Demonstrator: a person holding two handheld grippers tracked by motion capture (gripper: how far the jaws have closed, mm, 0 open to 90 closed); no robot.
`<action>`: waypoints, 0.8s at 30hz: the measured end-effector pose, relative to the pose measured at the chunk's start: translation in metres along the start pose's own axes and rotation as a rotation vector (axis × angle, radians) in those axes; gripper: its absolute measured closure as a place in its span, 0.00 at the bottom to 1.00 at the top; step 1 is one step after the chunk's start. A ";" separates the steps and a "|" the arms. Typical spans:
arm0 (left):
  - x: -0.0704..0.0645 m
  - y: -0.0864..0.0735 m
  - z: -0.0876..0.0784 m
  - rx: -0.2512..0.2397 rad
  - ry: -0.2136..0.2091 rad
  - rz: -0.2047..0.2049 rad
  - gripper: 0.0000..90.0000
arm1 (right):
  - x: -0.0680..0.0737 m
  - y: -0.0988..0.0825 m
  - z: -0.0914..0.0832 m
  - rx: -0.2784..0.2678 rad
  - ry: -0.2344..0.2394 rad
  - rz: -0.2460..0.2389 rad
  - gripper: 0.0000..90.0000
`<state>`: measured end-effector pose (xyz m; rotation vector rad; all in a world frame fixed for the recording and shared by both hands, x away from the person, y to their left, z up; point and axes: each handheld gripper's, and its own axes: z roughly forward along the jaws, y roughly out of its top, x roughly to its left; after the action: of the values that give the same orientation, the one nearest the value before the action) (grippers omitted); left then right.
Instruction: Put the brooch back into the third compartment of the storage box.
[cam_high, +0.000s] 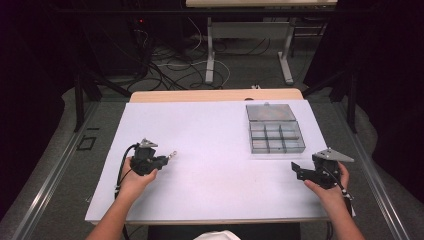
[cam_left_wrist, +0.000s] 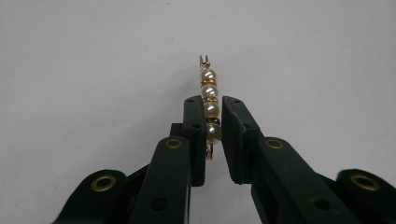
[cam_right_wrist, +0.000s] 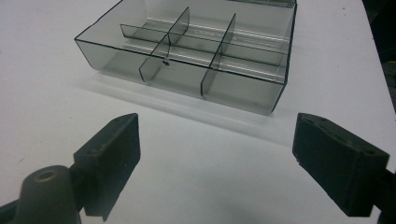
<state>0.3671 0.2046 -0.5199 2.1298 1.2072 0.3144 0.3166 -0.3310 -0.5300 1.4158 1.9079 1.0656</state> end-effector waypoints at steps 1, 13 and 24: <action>-0.002 0.000 -0.001 -0.005 0.003 0.006 0.90 | 0.000 0.000 0.001 -0.007 -0.006 0.000 0.16; -0.026 0.007 -0.012 -0.059 -0.051 0.079 0.90 | 0.002 0.001 -0.001 0.000 0.012 -0.008 0.16; -0.049 0.008 -0.015 -0.067 -0.103 0.141 0.89 | 0.005 0.002 0.000 -0.002 0.025 -0.027 0.17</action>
<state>0.3379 0.1677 -0.4982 2.1496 0.9781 0.2987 0.3155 -0.3262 -0.5283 1.3776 1.9374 1.0771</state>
